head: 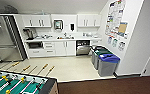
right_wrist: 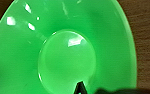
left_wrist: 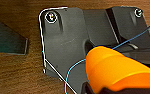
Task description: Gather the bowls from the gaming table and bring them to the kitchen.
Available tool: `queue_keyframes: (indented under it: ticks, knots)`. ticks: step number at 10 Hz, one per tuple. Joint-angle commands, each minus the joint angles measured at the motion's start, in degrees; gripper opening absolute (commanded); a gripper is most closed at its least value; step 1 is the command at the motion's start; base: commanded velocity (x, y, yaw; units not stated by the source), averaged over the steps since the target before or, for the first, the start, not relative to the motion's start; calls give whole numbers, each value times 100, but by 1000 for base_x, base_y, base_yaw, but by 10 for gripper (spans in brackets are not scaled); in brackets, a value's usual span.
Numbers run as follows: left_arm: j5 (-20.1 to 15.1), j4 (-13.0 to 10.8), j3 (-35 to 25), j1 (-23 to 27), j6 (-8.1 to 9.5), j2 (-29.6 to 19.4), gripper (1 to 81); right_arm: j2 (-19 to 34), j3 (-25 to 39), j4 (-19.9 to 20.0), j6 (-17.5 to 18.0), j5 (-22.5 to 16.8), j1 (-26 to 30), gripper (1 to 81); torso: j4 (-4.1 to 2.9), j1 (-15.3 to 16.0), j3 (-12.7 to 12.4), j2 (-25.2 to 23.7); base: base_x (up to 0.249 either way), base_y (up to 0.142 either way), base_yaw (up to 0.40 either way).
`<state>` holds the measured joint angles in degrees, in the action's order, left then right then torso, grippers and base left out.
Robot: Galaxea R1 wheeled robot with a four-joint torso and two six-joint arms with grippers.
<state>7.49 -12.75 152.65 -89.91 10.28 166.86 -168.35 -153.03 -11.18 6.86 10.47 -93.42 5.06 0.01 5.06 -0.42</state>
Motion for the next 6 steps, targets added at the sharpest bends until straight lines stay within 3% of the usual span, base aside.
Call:
queue_keyframes:
  ticks: [1,6]
  knots:
    - [-291,-43,19,179,-34,-65,10,-8,37,-121,-27,-256,143,10,0,0,0,0,136,0,0]
    - [-291,-52,19,179,-35,-56,10,-17,37,-130,-27,-256,161,10,0,0,0,0,138,0,0]
